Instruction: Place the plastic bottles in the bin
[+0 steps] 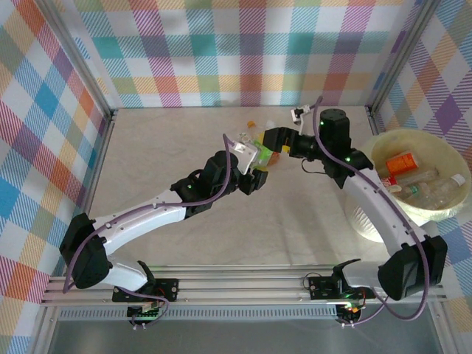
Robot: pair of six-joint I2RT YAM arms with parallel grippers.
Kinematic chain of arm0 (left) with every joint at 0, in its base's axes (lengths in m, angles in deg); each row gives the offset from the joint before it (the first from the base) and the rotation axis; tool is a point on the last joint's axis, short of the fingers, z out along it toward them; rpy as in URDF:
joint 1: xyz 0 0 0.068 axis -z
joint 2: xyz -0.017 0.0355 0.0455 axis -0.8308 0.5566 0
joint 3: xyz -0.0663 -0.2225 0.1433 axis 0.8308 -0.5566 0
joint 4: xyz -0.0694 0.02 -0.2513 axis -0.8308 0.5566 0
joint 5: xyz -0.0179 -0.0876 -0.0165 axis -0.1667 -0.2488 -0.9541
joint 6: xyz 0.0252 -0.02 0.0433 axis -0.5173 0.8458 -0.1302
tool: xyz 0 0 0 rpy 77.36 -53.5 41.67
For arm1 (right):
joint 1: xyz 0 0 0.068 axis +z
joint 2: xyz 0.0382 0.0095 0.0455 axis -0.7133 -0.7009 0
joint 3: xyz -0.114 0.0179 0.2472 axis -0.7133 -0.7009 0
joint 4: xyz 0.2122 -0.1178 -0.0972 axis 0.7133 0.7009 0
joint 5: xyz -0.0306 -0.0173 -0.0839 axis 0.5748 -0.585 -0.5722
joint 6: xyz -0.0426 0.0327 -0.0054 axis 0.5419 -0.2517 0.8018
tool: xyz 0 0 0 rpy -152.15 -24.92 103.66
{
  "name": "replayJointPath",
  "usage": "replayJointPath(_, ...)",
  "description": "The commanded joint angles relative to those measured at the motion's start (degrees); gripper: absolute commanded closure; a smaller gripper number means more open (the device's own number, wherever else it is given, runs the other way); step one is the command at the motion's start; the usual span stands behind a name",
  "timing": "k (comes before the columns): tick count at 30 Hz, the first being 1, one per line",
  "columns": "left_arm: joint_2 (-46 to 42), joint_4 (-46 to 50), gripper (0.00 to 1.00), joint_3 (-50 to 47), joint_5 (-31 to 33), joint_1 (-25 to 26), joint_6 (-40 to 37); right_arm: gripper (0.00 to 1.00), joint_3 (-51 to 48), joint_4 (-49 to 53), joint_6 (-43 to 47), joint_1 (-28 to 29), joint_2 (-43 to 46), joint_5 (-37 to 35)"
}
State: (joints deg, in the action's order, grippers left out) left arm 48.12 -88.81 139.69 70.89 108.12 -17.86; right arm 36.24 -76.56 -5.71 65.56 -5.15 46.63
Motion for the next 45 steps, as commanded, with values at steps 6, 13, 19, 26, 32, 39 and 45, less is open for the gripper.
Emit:
replayJointPath(6, 0.22, -4.48, 0.64, 0.94, -3.36, 0.53, -1.98, 0.22, 3.67, 5.13, 0.23, 0.06, -3.16, 3.99)
replayJointPath(13, 2.39, -2.65, 0.63, 3.17, -2.84, 0.53, -2.24, 0.44, 3.80, 4.83, 0.96, 0.00, -2.48, 3.01)
replayJointPath(19, 3.40, -0.26, 0.33, 4.81, 1.52, 0.53, -0.30, 0.53, 5.03, 7.73, 4.41, 0.00, -1.37, -5.41)
replayJointPath(26, 2.39, -1.47, 0.03, 3.85, 2.92, 0.37, 1.44, 0.56, 7.23, 12.15, 10.72, -0.01, 0.49, -15.20)
replayJointPath(32, 0.34, -3.80, 0.00, 1.97, 2.74, -0.74, 3.09, 0.58, 9.03, 15.67, 15.29, 0.02, 1.62, -20.65)
replayJointPath(39, -2.37, -6.64, 0.00, -0.81, 8.70, -1.47, 5.27, 0.59, 13.01, 21.77, 25.12, -0.01, 4.98, -33.13)
replayJointPath(45, -3.01, -8.25, 0.00, -2.60, 13.61, -2.43, 8.18, 0.59, 15.18, 23.29, 33.77, -0.01, 9.55, -46.21)
